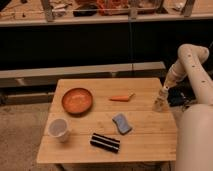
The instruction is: Knock the bottle over
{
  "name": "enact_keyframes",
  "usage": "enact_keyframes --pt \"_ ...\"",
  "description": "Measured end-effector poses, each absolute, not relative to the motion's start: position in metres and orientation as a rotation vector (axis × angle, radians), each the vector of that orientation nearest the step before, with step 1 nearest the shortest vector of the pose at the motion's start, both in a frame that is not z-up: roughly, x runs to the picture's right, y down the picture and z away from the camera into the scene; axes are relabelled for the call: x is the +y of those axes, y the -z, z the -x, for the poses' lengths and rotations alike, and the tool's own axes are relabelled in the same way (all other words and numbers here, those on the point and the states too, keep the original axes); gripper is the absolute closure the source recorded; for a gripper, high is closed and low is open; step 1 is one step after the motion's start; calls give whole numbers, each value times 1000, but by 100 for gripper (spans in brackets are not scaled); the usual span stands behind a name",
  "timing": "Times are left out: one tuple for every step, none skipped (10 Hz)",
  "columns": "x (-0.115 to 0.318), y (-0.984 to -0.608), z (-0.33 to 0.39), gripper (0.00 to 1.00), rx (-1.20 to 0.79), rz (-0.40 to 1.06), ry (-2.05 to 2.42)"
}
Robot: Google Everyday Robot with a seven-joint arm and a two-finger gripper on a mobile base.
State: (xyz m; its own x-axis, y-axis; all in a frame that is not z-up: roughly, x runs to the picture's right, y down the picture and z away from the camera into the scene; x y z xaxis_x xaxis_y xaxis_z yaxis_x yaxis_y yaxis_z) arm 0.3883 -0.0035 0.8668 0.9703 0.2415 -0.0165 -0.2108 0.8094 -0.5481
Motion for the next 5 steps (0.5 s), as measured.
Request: enact_keyframes --pt "-3 -868 -388 100 -56 580 -240" --pt "0 -869 -387 100 -63 581 -228" --pt "2 -871 -386 100 -67 581 -218" --pt "4 -872 -385 100 -69 582 -210" --pt "7 -874 -383 100 -72 582 -204"
